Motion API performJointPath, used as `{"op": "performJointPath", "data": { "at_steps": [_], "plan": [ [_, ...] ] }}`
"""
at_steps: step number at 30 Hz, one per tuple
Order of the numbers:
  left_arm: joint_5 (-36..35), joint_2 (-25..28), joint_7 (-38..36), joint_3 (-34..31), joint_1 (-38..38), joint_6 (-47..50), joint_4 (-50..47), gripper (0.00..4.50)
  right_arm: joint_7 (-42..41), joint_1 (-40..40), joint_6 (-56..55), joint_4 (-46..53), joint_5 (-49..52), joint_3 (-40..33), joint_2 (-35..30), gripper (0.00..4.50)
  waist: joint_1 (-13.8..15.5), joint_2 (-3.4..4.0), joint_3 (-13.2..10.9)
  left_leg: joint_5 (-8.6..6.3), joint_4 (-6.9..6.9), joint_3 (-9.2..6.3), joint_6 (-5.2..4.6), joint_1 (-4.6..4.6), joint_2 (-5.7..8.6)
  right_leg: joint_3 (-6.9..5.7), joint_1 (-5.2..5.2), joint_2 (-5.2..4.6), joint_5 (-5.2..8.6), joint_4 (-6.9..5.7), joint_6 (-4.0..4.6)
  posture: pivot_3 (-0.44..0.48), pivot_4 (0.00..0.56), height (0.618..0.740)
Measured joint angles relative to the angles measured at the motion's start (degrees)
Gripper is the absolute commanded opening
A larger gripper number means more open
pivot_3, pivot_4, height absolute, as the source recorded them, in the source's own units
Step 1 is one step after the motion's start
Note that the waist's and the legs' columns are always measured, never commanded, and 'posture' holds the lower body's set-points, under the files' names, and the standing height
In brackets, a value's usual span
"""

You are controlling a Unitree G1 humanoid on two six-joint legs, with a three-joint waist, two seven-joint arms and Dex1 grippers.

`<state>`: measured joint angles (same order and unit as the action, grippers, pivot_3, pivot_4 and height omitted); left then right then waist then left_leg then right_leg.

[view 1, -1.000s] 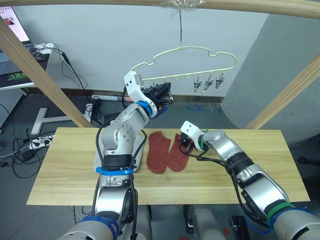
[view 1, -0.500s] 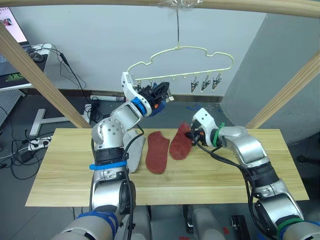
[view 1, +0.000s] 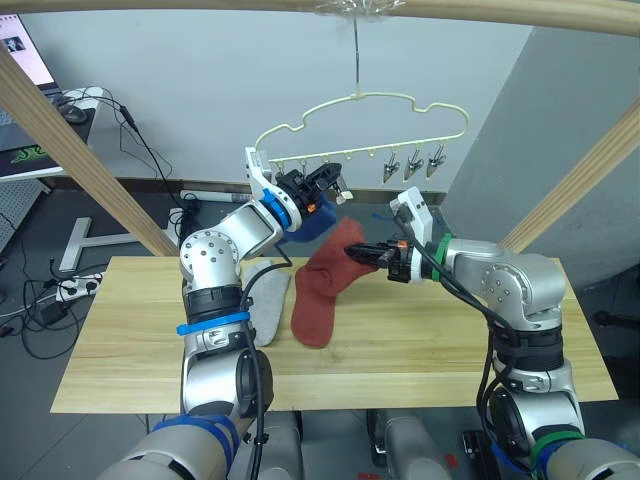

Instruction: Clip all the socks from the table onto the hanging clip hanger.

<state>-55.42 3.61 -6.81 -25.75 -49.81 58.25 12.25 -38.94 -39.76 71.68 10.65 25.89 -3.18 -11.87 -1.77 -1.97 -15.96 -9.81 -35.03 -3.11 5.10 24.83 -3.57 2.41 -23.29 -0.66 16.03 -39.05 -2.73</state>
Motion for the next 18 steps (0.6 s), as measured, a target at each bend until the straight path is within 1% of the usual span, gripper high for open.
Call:
{"op": "performJointPath", "data": {
  "at_steps": [6,12,18],
  "plan": [
    [-0.71,0.00,1.18,0.09,0.02,0.07,-0.29,0.00,1.70,-2.99,-1.87,-5.61,1.53,-0.83,0.79,0.02,0.06,0.00,0.00,0.00,0.00,0.00,0.00,0.00,0.00,-0.01,0.00,0.00,0.00,-0.01,0.00,0.023,0.206,0.740],
    [-1.07,0.00,1.78,0.16,0.21,0.10,-1.15,0.00,1.80,-5.05,-4.79,-11.24,2.23,-0.80,-0.24,0.02,0.13,0.00,0.00,0.00,0.01,0.00,0.00,0.01,0.00,-0.01,0.00,0.00,0.00,0.00,0.00,0.036,0.206,0.740],
    [-2.09,-0.07,2.53,0.38,0.98,0.13,-2.34,0.00,1.76,-7.19,-6.62,-14.75,2.36,-0.44,-1.22,0.02,0.13,0.00,0.00,0.00,0.02,0.00,0.00,0.01,-0.01,-0.01,-0.01,0.00,0.00,0.01,0.00,0.046,0.210,0.740]
  ]
}}
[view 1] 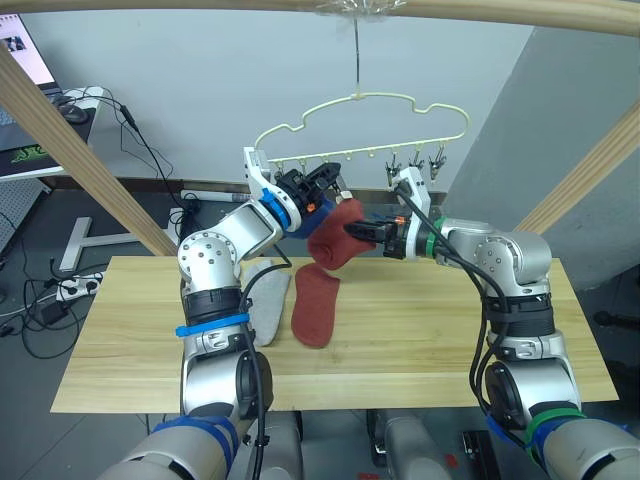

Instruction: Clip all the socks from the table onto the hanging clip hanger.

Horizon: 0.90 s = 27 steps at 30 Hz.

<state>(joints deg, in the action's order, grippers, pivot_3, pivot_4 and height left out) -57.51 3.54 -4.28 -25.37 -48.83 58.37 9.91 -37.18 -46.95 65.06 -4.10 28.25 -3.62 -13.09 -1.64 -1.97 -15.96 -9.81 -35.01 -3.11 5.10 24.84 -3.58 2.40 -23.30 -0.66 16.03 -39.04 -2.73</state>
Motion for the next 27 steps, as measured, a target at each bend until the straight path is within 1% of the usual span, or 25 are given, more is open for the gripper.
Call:
{"op": "performJointPath", "data": {
  "at_steps": [7,19,26,27],
  "plan": [
    [-0.46,0.00,0.38,0.32,0.89,0.00,-0.97,0.00,-0.06,-2.13,-0.93,-2.88,0.08,0.43,-0.17,0.02,0.02,0.00,0.00,0.00,0.00,0.00,0.00,0.00,0.00,0.00,0.00,0.00,0.00,0.00,0.00,0.047,0.211,0.740],
    [-0.40,0.05,0.35,1.11,1.10,-0.62,-1.37,0.00,-0.23,-3.68,-0.83,-3.12,1.66,0.49,-0.22,0.02,0.10,0.00,0.00,0.00,0.01,0.00,0.00,0.01,0.00,0.00,0.00,0.00,0.00,0.01,0.00,0.043,0.208,0.740],
    [0.31,0.27,-0.07,2.71,1.52,-1.83,-1.42,0.00,-0.19,-3.80,-0.55,-3.10,2.31,0.50,-0.46,0.02,0.09,0.00,0.00,0.00,0.01,0.00,0.00,0.01,0.00,0.00,0.00,0.00,0.00,0.01,0.00,0.041,0.210,0.740],
    [0.36,0.27,-0.12,2.79,1.63,-2.08,-1.42,0.34,-0.18,-3.80,-0.55,-3.10,2.35,0.50,-0.46,0.00,0.09,0.00,0.00,0.00,0.01,0.00,0.00,0.01,0.00,0.00,-0.01,0.00,0.00,0.01,0.00,0.041,0.210,0.740]
  ]
}}
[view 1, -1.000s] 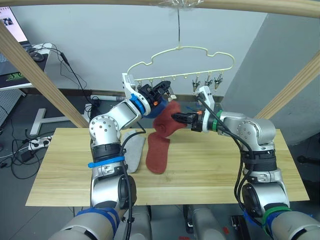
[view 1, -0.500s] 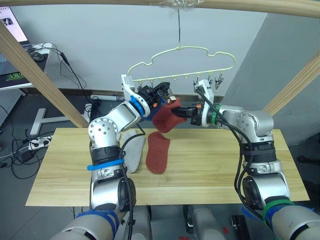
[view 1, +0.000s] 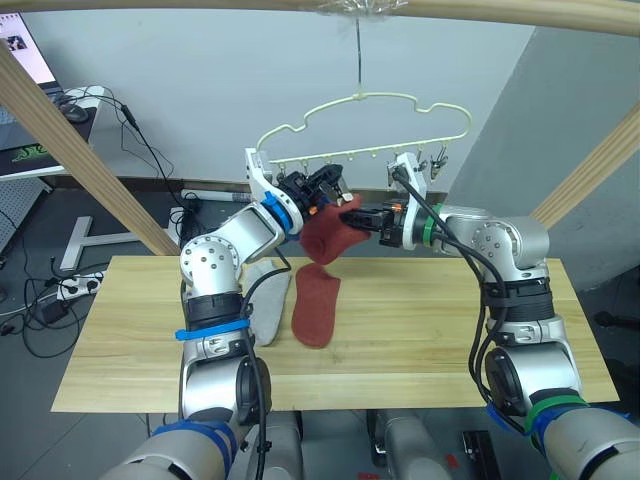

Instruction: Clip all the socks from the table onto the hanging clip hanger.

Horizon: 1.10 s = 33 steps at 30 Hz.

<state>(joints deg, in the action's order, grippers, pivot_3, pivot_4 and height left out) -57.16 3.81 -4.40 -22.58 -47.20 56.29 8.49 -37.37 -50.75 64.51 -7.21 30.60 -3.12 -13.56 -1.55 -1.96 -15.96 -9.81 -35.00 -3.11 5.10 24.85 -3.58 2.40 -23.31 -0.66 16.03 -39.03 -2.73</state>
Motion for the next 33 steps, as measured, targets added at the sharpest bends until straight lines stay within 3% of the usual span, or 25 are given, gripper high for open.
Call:
{"op": "performJointPath", "data": {
  "at_steps": [4,12,16,23,33],
  "plan": [
    [0.56,0.05,-0.01,0.52,0.28,-0.73,0.00,1.58,0.01,-0.27,0.07,0.00,0.09,0.00,-0.03,0.00,0.00,0.00,0.00,0.00,0.00,0.00,0.00,0.00,0.00,0.01,0.00,0.00,0.00,0.00,0.00,0.041,0.210,0.740],
    [-0.58,0.23,-0.11,0.67,0.43,-0.24,-0.05,1.58,0.04,-0.75,0.03,0.35,0.45,-0.01,-0.23,0.00,0.00,0.00,0.00,0.00,0.00,0.00,0.00,0.00,0.00,0.00,0.00,0.00,0.00,0.00,0.00,0.045,0.207,0.740],
    [-0.27,2.29,-0.94,2.42,1.21,-0.14,-2.19,1.62,0.03,-0.75,0.03,0.35,0.44,0.06,-0.45,0.95,-0.04,0.00,0.00,0.00,0.02,0.00,0.00,0.00,0.00,0.01,-0.01,0.00,0.00,-0.01,0.00,0.052,0.207,0.740],
    [2.32,6.18,-2.69,6.84,6.19,-0.07,-7.80,1.62,0.09,-0.46,-0.28,0.35,-0.04,1.87,-1.47,3.36,0.06,0.01,0.00,0.00,0.04,0.01,0.00,0.00,-0.01,0.01,-0.02,0.00,0.00,-0.01,0.00,0.080,0.203,0.740],
    [11.78,15.36,-12.75,15.19,14.19,-6.40,-19.39,1.62,5.20,10.05,2.17,14.68,-0.16,2.43,-3.88,3.36,0.75,0.01,0.01,0.00,0.09,0.01,0.01,0.00,-0.02,0.00,-0.05,-0.01,0.00,0.00,0.00,0.119,0.190,0.740]
  ]
}}
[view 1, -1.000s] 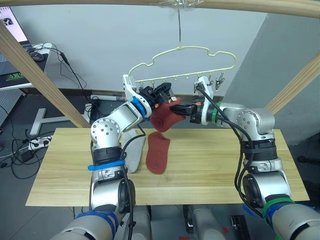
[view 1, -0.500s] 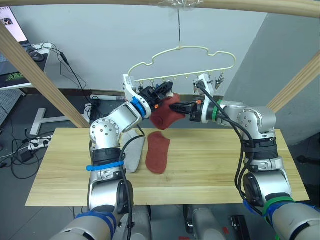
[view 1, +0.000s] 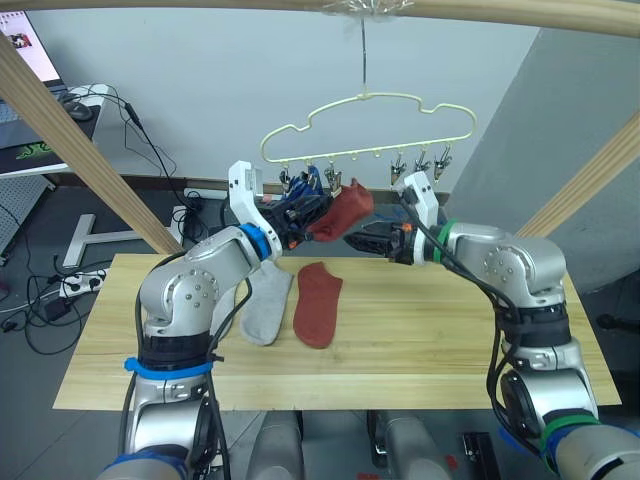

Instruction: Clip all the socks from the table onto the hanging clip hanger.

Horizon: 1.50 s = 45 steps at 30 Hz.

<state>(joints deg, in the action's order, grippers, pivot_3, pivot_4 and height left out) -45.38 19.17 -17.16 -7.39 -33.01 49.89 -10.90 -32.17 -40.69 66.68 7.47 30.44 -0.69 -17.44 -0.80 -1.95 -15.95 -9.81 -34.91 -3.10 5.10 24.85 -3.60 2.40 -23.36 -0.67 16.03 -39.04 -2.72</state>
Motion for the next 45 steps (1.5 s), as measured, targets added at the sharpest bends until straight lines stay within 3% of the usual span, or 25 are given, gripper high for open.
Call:
{"op": "performJointPath", "data": {
  "at_steps": [7,13,19,21,24,32,45],
  "plan": [
    [3.27,6.80,-10.66,1.41,2.12,-5.94,-2.75,1.62,13.46,6.26,-0.24,11.92,-2.91,-2.18,5.12,3.36,0.66,0.02,0.02,0.00,-0.01,0.00,0.00,0.00,0.01,0.01,-0.01,0.00,0.00,-0.01,0.00,0.124,0.186,0.740],
    [3.80,12.26,-21.04,1.36,0.00,-9.34,-1.56,1.62,27.19,7.03,-3.18,20.10,-6.96,-3.68,15.91,3.36,0.75,0.03,0.03,0.00,0.01,-0.01,0.00,0.00,-0.01,-0.02,-0.02,0.01,0.00,-0.01,0.00,0.112,0.186,0.740],
    [3.77,18.44,-30.90,1.90,-1.64,-9.95,-1.40,1.62,35.92,7.07,-7.86,21.33,-12.55,-2.89,20.30,3.36,0.71,0.04,0.05,0.00,0.05,0.00,0.00,0.02,-0.02,-0.02,-0.06,0.00,0.00,0.00,0.00,0.114,0.188,0.740],
    [3.78,19.54,-33.23,2.28,-2.81,-10.01,-0.73,1.62,37.09,7.07,-8.81,21.33,-13.77,-1.95,20.70,3.36,0.71,0.04,0.05,0.00,0.05,0.00,-0.01,0.02,-0.04,-0.03,-0.08,0.02,0.00,-0.01,0.01,0.118,0.189,0.740],
    [3.93,20.01,-35.44,2.66,-5.37,-10.20,0.70,1.62,38.16,7.07,-9.70,21.27,-15.25,-0.12,21.29,2.46,0.72,0.05,0.05,0.00,0.04,0.00,-0.01,0.03,-0.03,-0.02,-0.08,0.02,0.00,-0.01,0.01,0.118,0.191,0.740],
    [3.68,20.01,-37.06,2.73,-9.95,-7.84,2.59,1.62,39.28,5.75,-11.13,19.52,-18.64,2.50,20.71,2.46,0.72,0.05,0.05,0.00,0.05,0.00,-0.01,0.04,-0.04,-0.03,-0.09,0.03,0.00,-0.02,0.01,0.124,0.196,0.740],
    [7.61,21.14,-41.00,3.19,-10.59,-10.89,4.59,1.62,41.13,5.74,-12.33,15.73,-22.02,0.64,22.17,2.46,0.82,0.05,0.05,0.00,0.05,0.01,-0.01,0.04,-0.06,-0.02,-0.11,0.04,0.00,-0.04,0.01,0.138,0.191,0.740]
  ]
}}
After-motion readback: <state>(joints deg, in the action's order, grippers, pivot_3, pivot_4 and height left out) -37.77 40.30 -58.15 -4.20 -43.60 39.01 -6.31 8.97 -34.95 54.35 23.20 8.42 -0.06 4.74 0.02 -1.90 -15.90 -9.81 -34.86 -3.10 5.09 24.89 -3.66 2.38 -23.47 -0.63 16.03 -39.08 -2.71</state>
